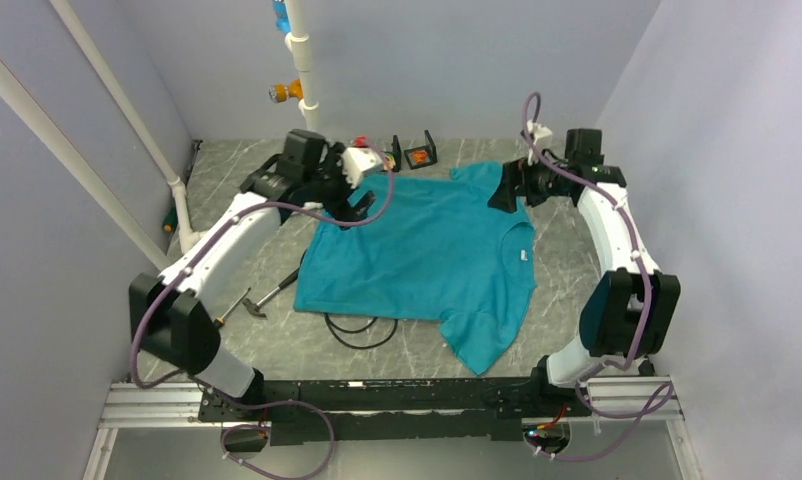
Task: Remove the brooch from the garment
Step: Reset both arms
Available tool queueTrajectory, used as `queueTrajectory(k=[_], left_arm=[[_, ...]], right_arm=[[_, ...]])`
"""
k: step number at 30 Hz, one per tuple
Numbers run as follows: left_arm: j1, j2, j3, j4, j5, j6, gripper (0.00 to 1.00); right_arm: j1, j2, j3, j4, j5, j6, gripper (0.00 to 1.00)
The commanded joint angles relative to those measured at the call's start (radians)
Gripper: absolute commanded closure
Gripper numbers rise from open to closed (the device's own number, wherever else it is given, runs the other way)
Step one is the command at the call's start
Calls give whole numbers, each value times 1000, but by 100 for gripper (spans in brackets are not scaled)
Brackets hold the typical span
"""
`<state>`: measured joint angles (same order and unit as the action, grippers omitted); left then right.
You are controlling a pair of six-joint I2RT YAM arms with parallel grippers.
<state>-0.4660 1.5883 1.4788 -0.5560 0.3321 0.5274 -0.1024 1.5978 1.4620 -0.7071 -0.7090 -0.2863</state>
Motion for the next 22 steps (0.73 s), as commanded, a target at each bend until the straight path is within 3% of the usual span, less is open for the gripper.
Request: queueTrajectory(k=[1, 11, 15, 22], left_arm=[[130, -141, -128, -35, 139, -148, 1], [444, -381, -463, 49, 251, -247, 1], [463, -428, -550, 102, 205, -259, 1], [463, -386, -545, 103, 121, -275, 1]], right_arm=[[77, -125, -163, 57, 47, -20, 3], [116, -304, -505, 207, 198, -36, 1], [78, -320, -534, 240, 193, -18, 1], [66, -303, -532, 253, 200, -4, 1]])
